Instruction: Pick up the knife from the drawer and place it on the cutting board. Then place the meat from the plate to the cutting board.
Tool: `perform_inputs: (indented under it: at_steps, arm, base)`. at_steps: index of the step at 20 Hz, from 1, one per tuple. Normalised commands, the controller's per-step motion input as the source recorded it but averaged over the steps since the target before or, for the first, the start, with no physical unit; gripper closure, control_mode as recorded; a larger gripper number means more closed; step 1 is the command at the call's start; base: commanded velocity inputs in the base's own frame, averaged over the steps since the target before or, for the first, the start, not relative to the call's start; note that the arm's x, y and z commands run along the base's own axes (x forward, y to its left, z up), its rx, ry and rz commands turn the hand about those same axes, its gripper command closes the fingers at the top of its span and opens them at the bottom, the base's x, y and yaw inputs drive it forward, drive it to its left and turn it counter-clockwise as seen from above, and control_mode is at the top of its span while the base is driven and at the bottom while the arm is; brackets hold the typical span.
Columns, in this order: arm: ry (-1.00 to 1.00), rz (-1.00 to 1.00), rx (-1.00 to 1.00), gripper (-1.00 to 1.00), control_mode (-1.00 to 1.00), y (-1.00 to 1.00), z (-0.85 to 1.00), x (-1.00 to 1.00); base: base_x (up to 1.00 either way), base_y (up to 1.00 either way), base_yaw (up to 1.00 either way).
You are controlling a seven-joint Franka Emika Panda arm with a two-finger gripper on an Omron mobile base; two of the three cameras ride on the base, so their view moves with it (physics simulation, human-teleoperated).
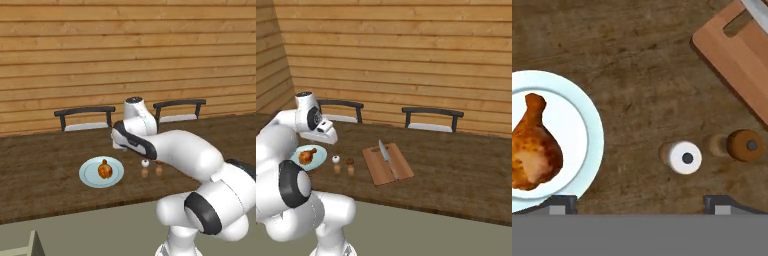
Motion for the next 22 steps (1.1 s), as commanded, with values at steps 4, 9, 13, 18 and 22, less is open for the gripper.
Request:
perform_inputs:
  at_steps: [4,9,13,18,22]
  arm:
    - [0.00,0.00,-0.02,-1.00,-1.00,0.91,-0.54,0.40]
    - [0.06,0.04,-0.07,-1.00,-1.00,0.69,-0.03,0.11]
    - [0.06,0.02,0.00,-1.00,-1.00,0.10,-0.16,0.00]
    - [0.03,0.07,0.00,-1.00,-1.00,0.03,-0.42,0.00]
    - [0.01,0.12,0.00,-1.00,-1.00,0.25,-0.44,0.00]
  base:
    - [0.00,0.00,0.00]
    - [0.00,0.00,0.00]
    - [0.00,0.00,0.00]
    - [0.00,0.00,0.00]
    - [0.00,0.00,0.00]
